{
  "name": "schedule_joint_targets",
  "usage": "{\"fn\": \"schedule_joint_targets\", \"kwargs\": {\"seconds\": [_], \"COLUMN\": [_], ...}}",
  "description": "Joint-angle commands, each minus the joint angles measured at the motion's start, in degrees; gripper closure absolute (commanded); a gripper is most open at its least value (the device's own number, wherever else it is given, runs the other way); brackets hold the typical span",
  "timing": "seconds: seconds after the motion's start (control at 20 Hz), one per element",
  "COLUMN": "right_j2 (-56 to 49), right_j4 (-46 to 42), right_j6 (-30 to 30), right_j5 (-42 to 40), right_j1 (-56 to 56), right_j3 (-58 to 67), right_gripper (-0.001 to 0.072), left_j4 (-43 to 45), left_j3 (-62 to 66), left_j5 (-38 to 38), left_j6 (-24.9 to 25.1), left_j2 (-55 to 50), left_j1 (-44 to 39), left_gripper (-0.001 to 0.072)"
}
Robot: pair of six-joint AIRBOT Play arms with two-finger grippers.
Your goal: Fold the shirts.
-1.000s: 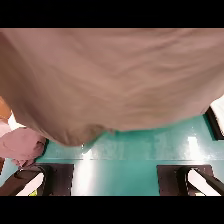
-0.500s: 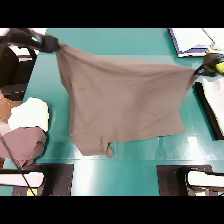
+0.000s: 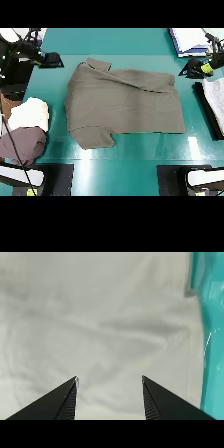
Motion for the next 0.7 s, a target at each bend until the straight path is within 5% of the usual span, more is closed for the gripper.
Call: {"fn": "schedule_joint_targets", "kwargs": {"seconds": [0.0,0.35,0.65], "right_j2": [7.06,25.44,31.52], "right_j4": [-0.02,0.02,0.07], "right_j6": [-1.6,-1.53,-1.51], "right_j5": [1.4,-4.22,-5.92], "right_j1": [0.04,0.04,0.04], "right_j3": [-9.01,-29.88,-34.51], "right_gripper": [0.0261,0.026,0.0261], "left_j4": [1.03,0.87,-9.38], "left_j3": [-10.12,-55.49,-73.05], "left_j5": [-4.26,3.3,13.68], "left_j6": [-0.66,-2.36,-1.62], "left_j2": [7.21,33.44,38.27], "left_j1": [1.46,1.44,1.44], "left_gripper": [0.0169,0.0168,0.0168]}}
